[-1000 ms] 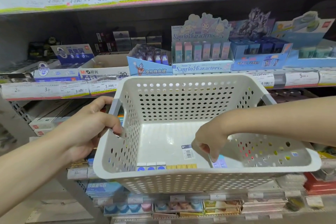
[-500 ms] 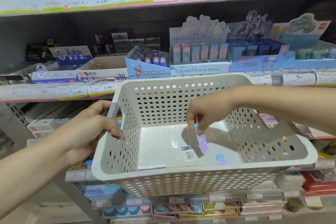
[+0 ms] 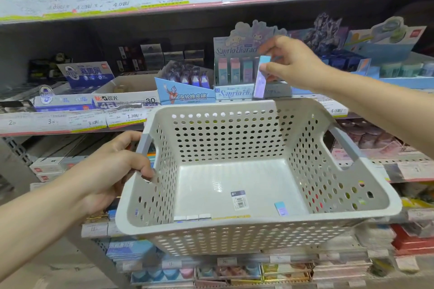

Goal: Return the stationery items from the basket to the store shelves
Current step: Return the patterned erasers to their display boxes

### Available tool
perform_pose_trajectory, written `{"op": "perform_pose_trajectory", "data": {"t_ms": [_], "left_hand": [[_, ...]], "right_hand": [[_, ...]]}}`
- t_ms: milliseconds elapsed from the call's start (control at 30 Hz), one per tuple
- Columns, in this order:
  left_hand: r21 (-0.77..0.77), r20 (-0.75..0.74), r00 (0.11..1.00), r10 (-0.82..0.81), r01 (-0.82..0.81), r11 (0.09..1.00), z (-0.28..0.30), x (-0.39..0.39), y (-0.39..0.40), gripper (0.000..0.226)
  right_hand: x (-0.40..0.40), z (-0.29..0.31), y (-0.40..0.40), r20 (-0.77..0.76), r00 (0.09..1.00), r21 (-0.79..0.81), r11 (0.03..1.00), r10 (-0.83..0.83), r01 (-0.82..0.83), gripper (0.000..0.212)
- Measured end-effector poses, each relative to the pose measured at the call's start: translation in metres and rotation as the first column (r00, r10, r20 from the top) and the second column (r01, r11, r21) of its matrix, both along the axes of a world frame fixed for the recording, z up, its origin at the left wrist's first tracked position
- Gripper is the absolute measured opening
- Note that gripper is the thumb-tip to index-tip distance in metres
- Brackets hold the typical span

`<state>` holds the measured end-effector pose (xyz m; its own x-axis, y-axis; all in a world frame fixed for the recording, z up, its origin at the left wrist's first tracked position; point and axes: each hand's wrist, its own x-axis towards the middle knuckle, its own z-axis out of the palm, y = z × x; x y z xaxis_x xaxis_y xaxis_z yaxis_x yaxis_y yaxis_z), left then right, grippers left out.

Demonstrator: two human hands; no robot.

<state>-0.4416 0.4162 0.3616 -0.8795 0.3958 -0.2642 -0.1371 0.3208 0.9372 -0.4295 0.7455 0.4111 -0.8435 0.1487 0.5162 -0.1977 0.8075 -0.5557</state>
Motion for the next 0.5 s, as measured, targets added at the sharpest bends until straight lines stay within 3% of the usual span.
{"op": "perform_pose_trajectory", "data": {"t_ms": [233,500], "left_hand": [[0.01,0.002,1.0,-0.012,0.012,1.0,0.002,0.001,0.002,0.056],[0.018,-0.014,1.0,-0.012,0.012,1.0,0.004,0.003,0.003,0.057]], "right_hand": [[-0.023,0.003,0.02,-0.183,0.977,0.033,0.993,-0.11,0.118,0.021],[-0.04,0.003,0.029,-0.145,0.989,0.036,0.999,-0.021,0.026,0.02]]}}
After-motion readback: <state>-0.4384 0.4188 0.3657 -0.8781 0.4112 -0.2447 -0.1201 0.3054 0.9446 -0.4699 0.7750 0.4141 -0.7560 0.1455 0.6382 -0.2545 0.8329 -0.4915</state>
